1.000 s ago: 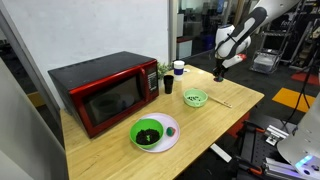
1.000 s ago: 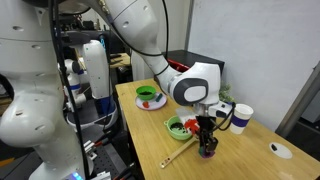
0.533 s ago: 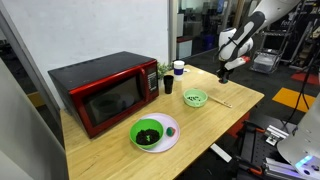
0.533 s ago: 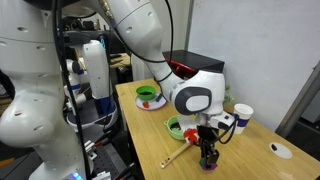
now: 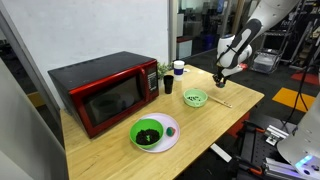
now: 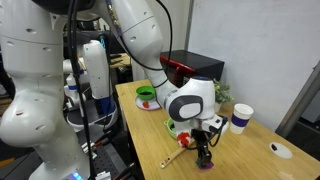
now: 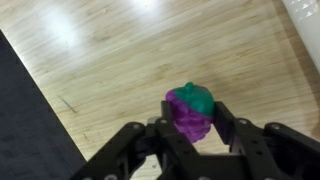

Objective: Put the plastic grapes on the table

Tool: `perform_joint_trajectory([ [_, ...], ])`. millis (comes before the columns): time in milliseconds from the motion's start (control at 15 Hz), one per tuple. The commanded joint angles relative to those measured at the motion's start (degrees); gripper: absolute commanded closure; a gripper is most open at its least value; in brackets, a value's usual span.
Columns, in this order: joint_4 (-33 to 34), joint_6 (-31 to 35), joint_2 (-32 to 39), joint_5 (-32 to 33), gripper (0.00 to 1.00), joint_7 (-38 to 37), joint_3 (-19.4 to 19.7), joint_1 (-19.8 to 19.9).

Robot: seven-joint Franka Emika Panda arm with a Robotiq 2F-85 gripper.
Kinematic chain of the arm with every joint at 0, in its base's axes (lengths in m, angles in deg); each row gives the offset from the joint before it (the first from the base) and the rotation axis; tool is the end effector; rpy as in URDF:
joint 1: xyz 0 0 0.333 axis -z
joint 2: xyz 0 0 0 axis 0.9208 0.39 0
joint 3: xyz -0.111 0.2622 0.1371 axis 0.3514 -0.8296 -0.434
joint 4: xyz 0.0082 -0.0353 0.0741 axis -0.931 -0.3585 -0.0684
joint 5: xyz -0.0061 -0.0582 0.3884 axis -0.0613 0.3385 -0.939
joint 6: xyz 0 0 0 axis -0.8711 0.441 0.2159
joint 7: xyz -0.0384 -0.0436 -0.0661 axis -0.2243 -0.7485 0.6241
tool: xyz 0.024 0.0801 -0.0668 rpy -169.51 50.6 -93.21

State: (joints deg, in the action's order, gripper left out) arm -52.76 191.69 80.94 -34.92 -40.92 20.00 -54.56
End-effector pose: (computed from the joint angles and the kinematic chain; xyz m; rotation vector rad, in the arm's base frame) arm 0.4130 -0.3030 0.2165 2.7410 -0.9431 0.0551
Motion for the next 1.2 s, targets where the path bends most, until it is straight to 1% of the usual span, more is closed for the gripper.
perform_joint_trajectory([
  [0, -2.5, 4.4, 1.2, -0.5, 0.80, -1.3, 0.1, -1.4],
  [400, -4.4, 7.2, 1.8, -1.4, 0.80, -1.1, 0.7, -3.0],
  [467, -4.6, 7.5, 1.9, -1.5, 0.37, -1.1, 0.8, -3.0],
  [533, -4.6, 7.6, 2.0, -1.6, 0.29, -1.1, 1.0, -3.1],
  [600, -4.6, 7.7, 2.0, -1.6, 0.24, -1.2, 1.2, -3.2],
  [800, -4.6, 7.6, 1.6, -1.6, 0.03, -1.0, 1.5, -3.3],
  [933, -4.3, 7.0, 1.0, -1.6, 0.00, -0.9, 1.6, -3.5],
  [1133, -3.7, 5.3, -0.5, -2.1, 0.00, -0.3, 0.8, -3.7],
])
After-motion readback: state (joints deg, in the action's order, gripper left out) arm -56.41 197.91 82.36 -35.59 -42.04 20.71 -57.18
